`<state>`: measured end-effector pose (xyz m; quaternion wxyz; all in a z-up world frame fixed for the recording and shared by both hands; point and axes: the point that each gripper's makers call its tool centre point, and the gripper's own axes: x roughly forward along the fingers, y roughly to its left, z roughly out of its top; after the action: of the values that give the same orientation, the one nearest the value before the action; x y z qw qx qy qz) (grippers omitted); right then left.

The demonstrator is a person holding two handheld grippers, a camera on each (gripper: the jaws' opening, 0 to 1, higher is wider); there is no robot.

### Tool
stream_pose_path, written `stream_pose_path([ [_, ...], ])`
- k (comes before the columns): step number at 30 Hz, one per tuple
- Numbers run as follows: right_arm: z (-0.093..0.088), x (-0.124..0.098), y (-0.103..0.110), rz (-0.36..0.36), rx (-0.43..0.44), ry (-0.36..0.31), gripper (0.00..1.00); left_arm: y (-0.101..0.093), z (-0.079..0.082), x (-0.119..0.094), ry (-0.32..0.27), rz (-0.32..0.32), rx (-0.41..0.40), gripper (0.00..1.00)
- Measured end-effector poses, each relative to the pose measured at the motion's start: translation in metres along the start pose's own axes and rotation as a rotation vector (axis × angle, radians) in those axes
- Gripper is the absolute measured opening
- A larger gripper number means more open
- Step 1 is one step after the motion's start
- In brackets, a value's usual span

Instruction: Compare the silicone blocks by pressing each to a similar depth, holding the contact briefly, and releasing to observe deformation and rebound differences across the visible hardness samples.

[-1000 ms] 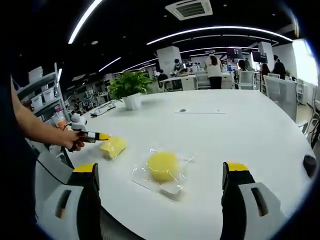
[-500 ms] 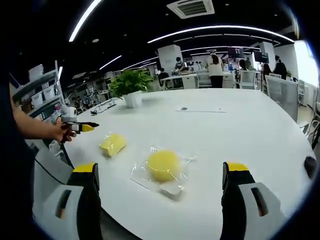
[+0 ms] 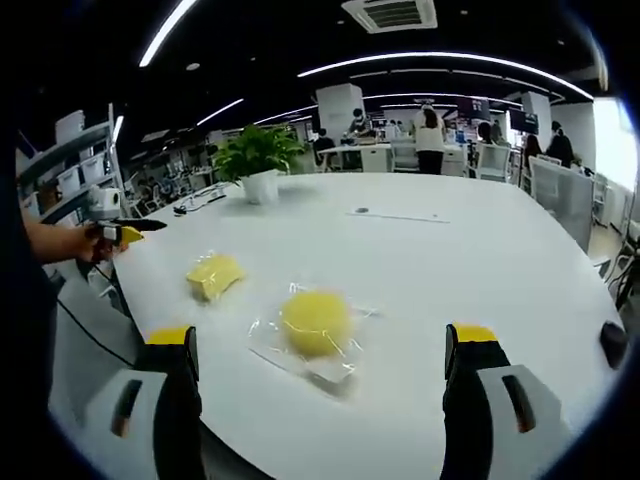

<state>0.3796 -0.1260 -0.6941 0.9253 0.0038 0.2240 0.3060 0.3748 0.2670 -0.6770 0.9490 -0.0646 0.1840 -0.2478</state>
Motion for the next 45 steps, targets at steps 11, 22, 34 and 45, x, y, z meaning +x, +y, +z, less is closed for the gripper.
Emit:
stream_pose_path([
  [11,0.003,-0.001,-0.003,-0.002,0.024,-0.010,0.96,0.002,-0.001,0.006,0.015,0.015,-0.012,1.00],
  [22,0.000,-0.001,0.000,0.008,0.023,0.000,0.96,-0.014,0.003,0.021,0.046,-0.018,-0.042,1.00],
  [34,0.000,0.001,0.000,0.014,0.023,-0.004,0.96,-0.043,0.015,0.062,0.061,-0.079,-0.049,1.00],
  [45,0.000,-0.007,-0.002,0.003,0.026,-0.006,0.96,-0.058,0.026,0.091,0.099,-0.107,-0.085,1.00],
])
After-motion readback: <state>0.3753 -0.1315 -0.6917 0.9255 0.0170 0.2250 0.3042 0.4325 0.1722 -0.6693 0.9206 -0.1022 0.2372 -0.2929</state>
